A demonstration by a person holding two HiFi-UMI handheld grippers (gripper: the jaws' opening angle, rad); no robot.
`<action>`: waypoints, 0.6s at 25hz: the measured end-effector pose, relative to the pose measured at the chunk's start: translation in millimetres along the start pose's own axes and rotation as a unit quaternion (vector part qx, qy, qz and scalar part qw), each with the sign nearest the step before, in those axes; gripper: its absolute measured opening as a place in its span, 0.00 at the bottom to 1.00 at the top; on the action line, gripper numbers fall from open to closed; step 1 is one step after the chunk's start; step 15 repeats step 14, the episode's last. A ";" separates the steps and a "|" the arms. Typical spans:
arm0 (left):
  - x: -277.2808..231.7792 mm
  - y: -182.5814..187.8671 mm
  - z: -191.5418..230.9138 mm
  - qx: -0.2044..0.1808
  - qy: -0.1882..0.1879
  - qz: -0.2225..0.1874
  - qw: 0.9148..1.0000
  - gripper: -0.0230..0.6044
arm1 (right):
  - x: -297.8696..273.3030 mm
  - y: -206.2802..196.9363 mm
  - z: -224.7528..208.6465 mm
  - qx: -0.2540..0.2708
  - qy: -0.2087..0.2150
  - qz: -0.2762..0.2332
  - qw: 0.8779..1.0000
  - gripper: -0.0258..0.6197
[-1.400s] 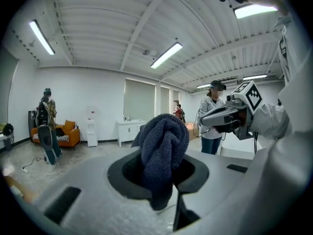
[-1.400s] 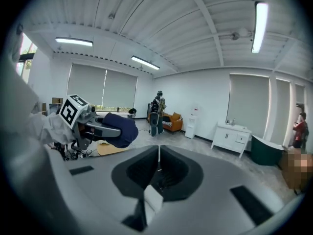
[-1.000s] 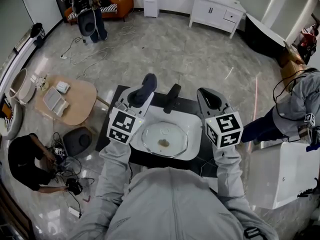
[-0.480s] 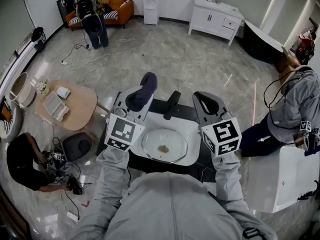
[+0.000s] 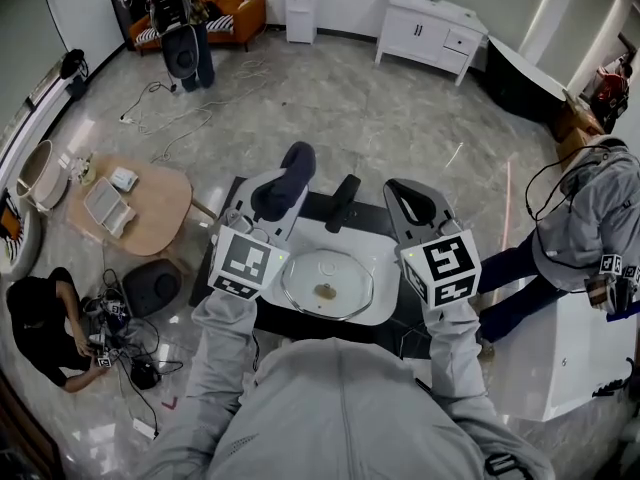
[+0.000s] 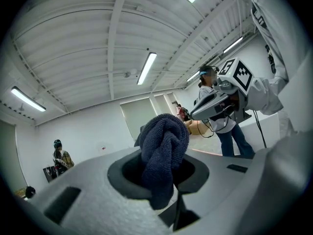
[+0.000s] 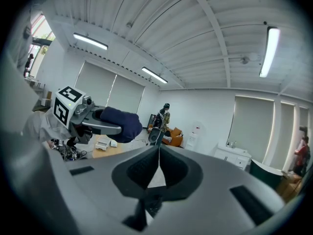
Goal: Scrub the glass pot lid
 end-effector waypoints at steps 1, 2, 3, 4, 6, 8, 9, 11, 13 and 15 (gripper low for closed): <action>0.1 -0.1 -1.1 0.000 -0.002 0.000 1.000 0.18 | 0.2 -0.9 -0.2 -0.001 0.000 0.001 1.000 0.09; 0.0 -0.5 -2.5 0.001 -0.003 0.001 1.000 0.18 | 0.7 -2.2 -0.3 -0.001 0.000 0.003 1.000 0.09; -0.1 -1.0 -4.0 0.001 -0.004 0.002 1.000 0.18 | 1.2 -3.7 -0.2 -0.002 0.000 0.005 1.000 0.09; -0.1 -1.5 -5.3 0.003 -0.005 0.003 1.000 0.18 | 1.6 -5.3 0.1 -0.003 0.001 0.007 1.000 0.09; 0.5 -2.5 -7.0 0.005 -0.007 0.003 1.000 0.18 | 1.8 -7.9 1.2 -0.003 0.002 0.009 1.000 0.09; 1.8 -2.7 -7.7 0.006 -0.009 0.001 1.000 0.18 | 1.6 -9.2 2.6 -0.004 0.002 0.010 1.000 0.09; 2.5 -2.4 -7.9 0.006 -0.010 0.000 1.000 0.18 | 1.4 -9.3 3.1 -0.005 0.001 0.011 1.000 0.09; 3.1 -1.3 -8.7 0.003 -0.014 -0.004 1.000 0.18 | 0.8 -9.0 4.0 -0.005 0.001 0.010 1.000 0.09; 3.1 -0.4 -9.5 0.002 -0.019 -0.008 1.000 0.18 | -0.1 -8.4 5.1 -0.003 0.002 0.007 1.000 0.09; 3.0 -0.1 -9.9 0.001 -0.022 -0.010 1.000 0.18 | -0.7 -8.0 5.7 -0.002 0.002 0.005 1.000 0.09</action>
Point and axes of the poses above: the fingertips, and each gripper's own axes: x backward along the fingers, z to its left, y out of its top, the point moved 2 cm from there along x, backward along the fingers, and after that the axes turned 3 degrees about -y, right-handed, at the moved point
